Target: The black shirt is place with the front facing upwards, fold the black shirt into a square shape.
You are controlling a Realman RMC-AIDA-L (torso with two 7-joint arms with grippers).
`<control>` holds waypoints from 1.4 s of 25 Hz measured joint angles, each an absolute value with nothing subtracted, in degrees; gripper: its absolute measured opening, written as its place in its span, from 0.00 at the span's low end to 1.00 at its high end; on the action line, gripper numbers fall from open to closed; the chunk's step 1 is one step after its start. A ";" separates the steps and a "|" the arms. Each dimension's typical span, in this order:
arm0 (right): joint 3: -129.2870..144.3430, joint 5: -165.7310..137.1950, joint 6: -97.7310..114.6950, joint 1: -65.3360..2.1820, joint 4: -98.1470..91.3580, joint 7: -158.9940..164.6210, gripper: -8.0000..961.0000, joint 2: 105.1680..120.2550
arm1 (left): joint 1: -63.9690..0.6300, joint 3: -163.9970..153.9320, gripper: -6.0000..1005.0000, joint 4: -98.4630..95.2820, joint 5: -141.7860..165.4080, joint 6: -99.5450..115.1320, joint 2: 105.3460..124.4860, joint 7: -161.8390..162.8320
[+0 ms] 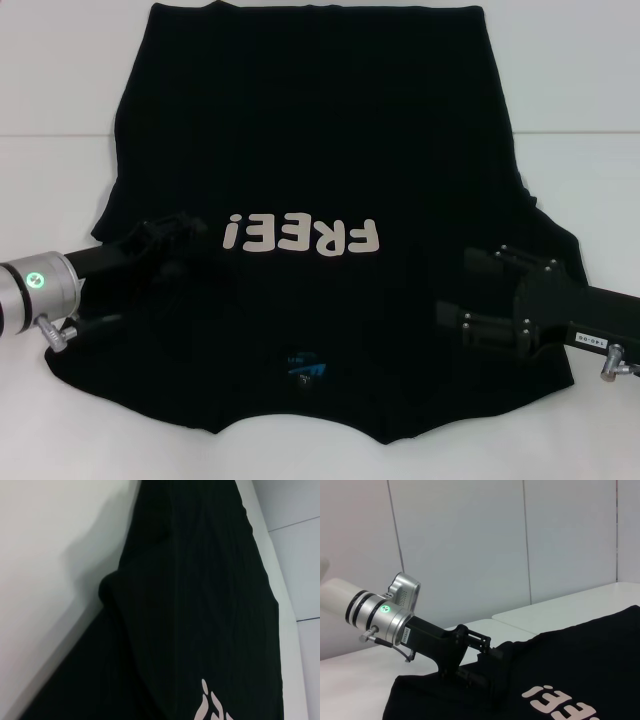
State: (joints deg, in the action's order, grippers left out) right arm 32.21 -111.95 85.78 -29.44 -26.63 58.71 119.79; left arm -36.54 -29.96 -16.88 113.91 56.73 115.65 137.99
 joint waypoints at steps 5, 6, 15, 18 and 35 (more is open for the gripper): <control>32.35 -111.93 85.84 -29.44 -26.63 58.71 0.92 119.79 | -36.75 -29.59 0.73 -16.91 113.70 55.58 116.06 137.99; 32.38 -111.92 85.84 -29.44 -26.63 58.71 0.92 119.81 | -36.94 -29.56 0.73 -17.04 113.68 55.16 116.27 137.98; 32.53 -111.79 85.99 -29.44 -26.57 58.71 0.92 119.88 | -37.87 -29.32 0.73 -17.34 113.17 52.28 116.53 137.98; 32.50 -111.80 85.99 -29.44 -26.55 58.71 0.92 119.88 | -37.88 -29.16 0.73 -17.37 112.93 51.63 116.34 137.99; 32.32 -111.95 85.97 -29.44 -26.46 58.71 0.92 119.88 | -43.21 -34.58 0.73 -17.50 112.66 54.55 118.54 134.83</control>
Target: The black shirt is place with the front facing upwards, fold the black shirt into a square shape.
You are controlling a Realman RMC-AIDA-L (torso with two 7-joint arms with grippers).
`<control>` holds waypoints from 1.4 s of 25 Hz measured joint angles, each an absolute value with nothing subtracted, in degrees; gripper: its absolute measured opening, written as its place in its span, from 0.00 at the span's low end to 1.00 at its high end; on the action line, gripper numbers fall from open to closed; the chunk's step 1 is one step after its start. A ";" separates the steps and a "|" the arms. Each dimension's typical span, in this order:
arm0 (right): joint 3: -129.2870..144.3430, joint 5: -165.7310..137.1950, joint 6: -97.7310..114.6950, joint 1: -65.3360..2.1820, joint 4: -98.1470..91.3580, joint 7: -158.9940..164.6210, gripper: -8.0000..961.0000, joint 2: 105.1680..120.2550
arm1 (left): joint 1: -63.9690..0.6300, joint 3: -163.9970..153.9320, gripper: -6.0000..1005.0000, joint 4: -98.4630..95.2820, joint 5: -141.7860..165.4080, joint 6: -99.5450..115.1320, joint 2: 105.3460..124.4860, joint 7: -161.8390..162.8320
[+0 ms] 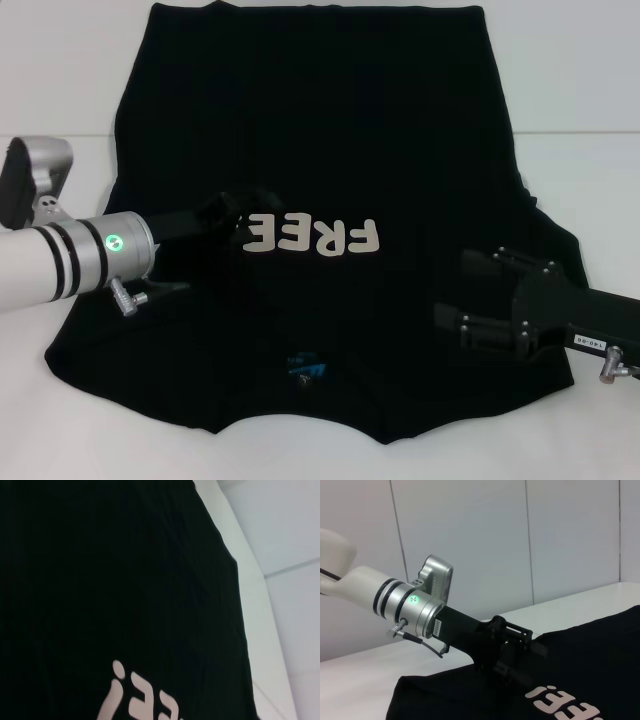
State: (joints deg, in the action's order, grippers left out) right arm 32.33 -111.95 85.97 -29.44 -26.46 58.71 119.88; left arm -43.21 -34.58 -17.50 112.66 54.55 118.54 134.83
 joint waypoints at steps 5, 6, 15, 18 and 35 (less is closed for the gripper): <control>32.13 -111.91 85.95 -29.44 -26.43 58.71 0.92 119.87 | -42.22 -34.86 0.73 -18.11 111.86 57.13 118.25 134.29; 32.09 -111.88 85.95 -29.44 -26.35 58.71 0.92 119.87 | -41.58 -34.35 0.73 -18.56 111.50 57.87 118.19 134.29; 25.78 -109.94 85.54 -28.91 -27.51 69.22 0.92 118.93 | -33.24 -28.81 0.73 -22.53 102.86 72.03 116.42 125.07; 24.96 -111.33 84.57 -28.69 -30.66 82.67 0.92 116.79 | -30.95 -28.14 0.73 -22.70 102.58 77.43 115.09 119.73; 29.70 -149.27 84.87 -40.18 -45.64 144.26 0.92 109.66 | -21.96 -26.84 0.72 -34.78 113.02 95.98 113.78 85.88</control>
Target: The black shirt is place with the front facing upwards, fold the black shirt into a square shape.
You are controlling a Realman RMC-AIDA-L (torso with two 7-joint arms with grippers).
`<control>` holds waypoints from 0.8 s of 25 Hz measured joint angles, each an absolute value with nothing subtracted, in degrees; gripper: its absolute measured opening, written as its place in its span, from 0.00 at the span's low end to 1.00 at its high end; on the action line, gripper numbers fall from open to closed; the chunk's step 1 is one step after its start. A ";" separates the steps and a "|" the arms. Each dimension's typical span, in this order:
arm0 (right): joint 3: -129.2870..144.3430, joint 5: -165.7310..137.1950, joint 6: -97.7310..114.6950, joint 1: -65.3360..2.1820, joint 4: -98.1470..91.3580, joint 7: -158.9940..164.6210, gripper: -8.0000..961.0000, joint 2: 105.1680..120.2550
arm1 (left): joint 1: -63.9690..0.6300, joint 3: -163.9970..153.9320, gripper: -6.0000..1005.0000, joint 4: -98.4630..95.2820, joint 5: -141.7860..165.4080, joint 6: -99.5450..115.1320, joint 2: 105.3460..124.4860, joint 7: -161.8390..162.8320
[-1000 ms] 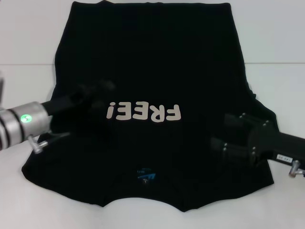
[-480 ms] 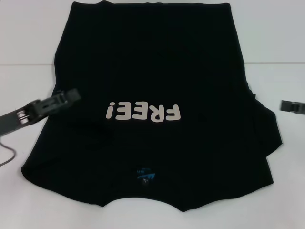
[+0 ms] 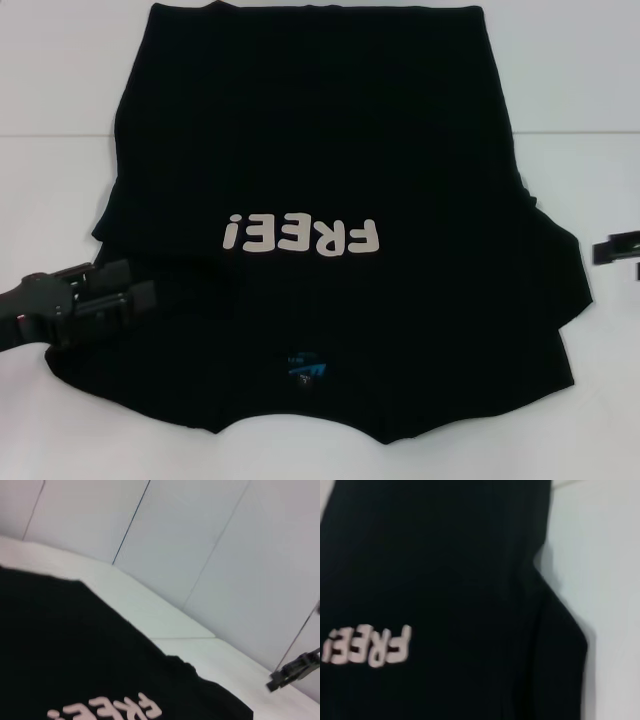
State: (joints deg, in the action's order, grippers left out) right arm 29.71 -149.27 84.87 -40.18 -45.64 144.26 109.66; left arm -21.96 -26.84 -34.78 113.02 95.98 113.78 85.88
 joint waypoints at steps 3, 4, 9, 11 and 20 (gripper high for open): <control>32.20 -150.38 80.69 -42.16 -40.48 144.86 0.92 109.82 | -21.35 -24.80 0.72 -34.62 112.81 97.46 114.50 82.06; 33.00 -150.41 79.14 -42.71 -38.61 144.93 0.92 109.76 | -21.16 -23.92 0.72 -34.61 112.76 98.13 114.73 80.74; 34.58 -150.51 73.81 -43.71 -34.82 144.97 0.92 109.75 | -20.96 -22.64 0.72 -34.57 112.74 99.11 115.04 79.47; 35.41 -150.57 72.89 -43.90 -34.04 145.04 0.92 109.79 | -20.95 -22.64 0.72 -34.58 112.79 99.13 115.13 79.44; 36.66 -150.67 70.65 -44.11 -32.63 145.19 0.87 110.14 | -21.31 -22.99 0.72 -34.60 113.29 98.84 115.61 79.35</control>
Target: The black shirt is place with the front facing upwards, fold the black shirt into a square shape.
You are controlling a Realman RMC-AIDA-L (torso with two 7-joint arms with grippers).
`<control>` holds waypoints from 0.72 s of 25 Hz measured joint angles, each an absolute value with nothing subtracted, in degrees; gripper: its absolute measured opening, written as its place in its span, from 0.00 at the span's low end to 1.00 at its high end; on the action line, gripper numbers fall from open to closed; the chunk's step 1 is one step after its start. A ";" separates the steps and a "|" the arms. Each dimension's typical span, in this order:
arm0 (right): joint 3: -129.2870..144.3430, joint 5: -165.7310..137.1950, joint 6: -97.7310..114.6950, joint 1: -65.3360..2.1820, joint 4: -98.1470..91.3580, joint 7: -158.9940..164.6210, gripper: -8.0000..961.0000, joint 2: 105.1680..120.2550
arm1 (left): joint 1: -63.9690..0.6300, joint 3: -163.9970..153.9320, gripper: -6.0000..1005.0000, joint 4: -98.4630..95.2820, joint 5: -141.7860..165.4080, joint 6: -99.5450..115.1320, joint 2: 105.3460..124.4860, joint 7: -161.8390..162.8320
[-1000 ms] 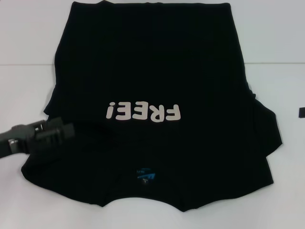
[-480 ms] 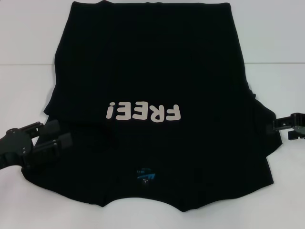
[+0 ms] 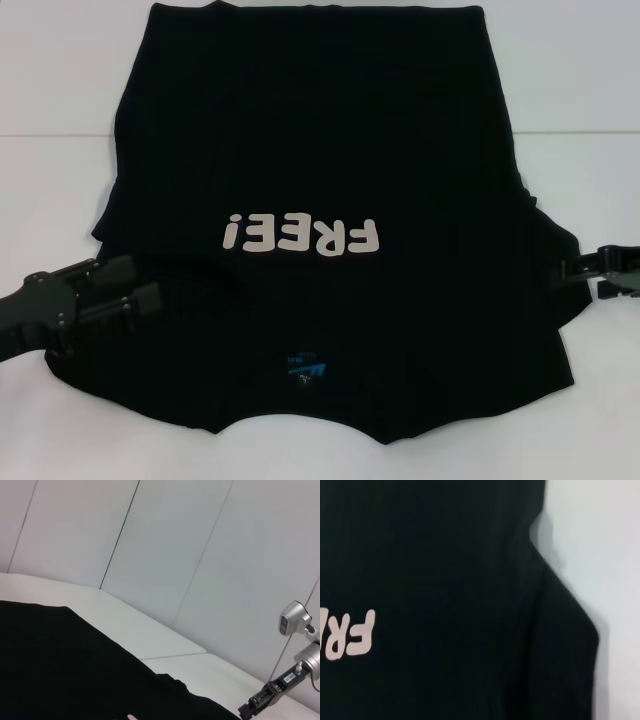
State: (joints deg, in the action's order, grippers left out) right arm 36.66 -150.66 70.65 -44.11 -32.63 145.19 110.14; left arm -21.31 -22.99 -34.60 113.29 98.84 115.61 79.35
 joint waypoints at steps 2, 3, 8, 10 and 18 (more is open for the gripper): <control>36.94 -150.68 70.33 -44.21 -32.46 145.15 0.85 110.34 | -21.40 -23.05 0.72 -34.60 113.34 98.79 115.65 79.34; 37.05 -150.69 70.09 -44.27 -32.45 145.14 0.85 110.44 | -21.44 -23.03 0.72 -34.58 113.34 98.76 115.67 79.34; 37.11 -150.72 69.62 -44.56 -32.43 145.10 0.80 110.64 | -21.54 -22.87 0.72 -34.54 113.37 98.70 115.67 79.32; 37.70 -150.73 69.58 -44.64 -32.67 144.71 0.78 110.82 | -21.60 -22.82 0.72 -34.54 113.35 98.69 115.66 79.31; 38.94 -150.74 68.90 -44.69 -32.83 143.75 0.64 111.20 | -21.73 -22.85 0.72 -34.32 113.18 98.64 115.65 79.28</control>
